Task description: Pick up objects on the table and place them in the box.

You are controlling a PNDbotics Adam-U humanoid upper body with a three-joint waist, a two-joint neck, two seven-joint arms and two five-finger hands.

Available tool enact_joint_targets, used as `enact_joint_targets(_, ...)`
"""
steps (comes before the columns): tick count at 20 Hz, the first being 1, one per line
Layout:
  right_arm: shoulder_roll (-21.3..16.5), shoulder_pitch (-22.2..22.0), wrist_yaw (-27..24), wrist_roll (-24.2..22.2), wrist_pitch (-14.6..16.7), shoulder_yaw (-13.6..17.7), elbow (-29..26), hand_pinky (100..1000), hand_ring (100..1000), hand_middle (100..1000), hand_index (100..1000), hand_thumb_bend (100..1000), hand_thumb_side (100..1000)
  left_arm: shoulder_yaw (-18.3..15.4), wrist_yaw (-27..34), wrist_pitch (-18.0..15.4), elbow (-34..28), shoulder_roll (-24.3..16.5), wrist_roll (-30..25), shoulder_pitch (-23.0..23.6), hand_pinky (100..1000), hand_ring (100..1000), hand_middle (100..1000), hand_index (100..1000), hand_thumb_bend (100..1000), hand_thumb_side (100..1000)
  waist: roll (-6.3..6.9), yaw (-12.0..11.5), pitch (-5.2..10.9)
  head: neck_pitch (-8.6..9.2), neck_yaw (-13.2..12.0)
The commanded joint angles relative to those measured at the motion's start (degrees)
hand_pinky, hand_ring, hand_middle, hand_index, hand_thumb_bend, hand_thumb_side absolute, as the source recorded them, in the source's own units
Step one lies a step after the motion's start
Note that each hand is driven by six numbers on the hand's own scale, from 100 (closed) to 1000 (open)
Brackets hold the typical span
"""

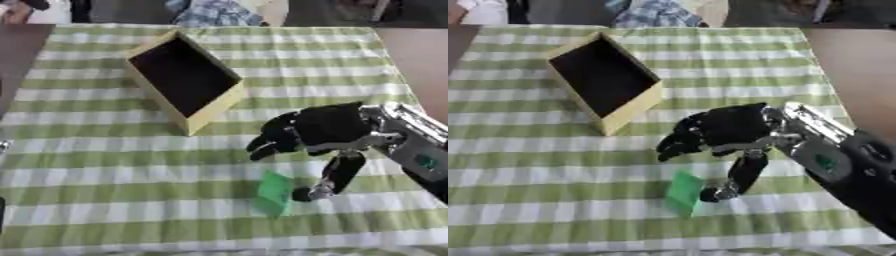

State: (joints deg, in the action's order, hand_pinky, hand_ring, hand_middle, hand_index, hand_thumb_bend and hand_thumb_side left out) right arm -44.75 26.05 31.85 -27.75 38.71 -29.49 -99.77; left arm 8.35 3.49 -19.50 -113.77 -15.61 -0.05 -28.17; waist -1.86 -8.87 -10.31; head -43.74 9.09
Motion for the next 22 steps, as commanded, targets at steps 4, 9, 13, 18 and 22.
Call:
enact_joint_targets(4,-1.0,0.0,-0.2,-6.7,7.1,0.0,0.5,897,868,905,1000,284,454,-0.1,-0.3,0.0,-0.8,-1.4,-0.2,-0.4,527,635,582,716,100,565,0.08,-0.1,0.54,-0.37,0.4)
enact_joint_targets(9,-1.0,0.2,-1.4,-7.1,7.6,-1.0,1.3,882,877,907,1000,283,463,-0.1,-0.3,0.0,-0.8,-1.4,-0.3,-0.6,527,635,582,717,100,565,0.1,-0.4,0.25,-0.35,0.6)
enact_joint_targets(13,-2.7,0.6,-2.7,-7.7,8.0,-1.6,1.3,890,868,915,1000,303,468,-0.1,-0.4,0.0,-0.8,-1.7,-0.3,-0.4,526,636,582,717,100,564,-0.07,-0.5,0.12,-0.38,0.6)
enact_joint_targets(18,-2.7,1.3,-2.9,-8.7,8.5,-1.9,1.2,903,877,926,1000,328,480,-0.1,-0.4,0.1,-0.8,-1.7,-0.4,-0.4,526,636,582,717,100,564,-0.13,-0.6,0.03,-0.38,0.6)
enact_joint_targets(22,-2.7,1.9,-2.8,-9.0,8.9,-2.2,1.3,898,869,923,1000,327,477,0.0,-0.4,0.1,-0.8,-1.7,-0.4,-0.3,526,636,581,717,100,564,-0.23,-0.6,-0.07,-0.37,0.6)
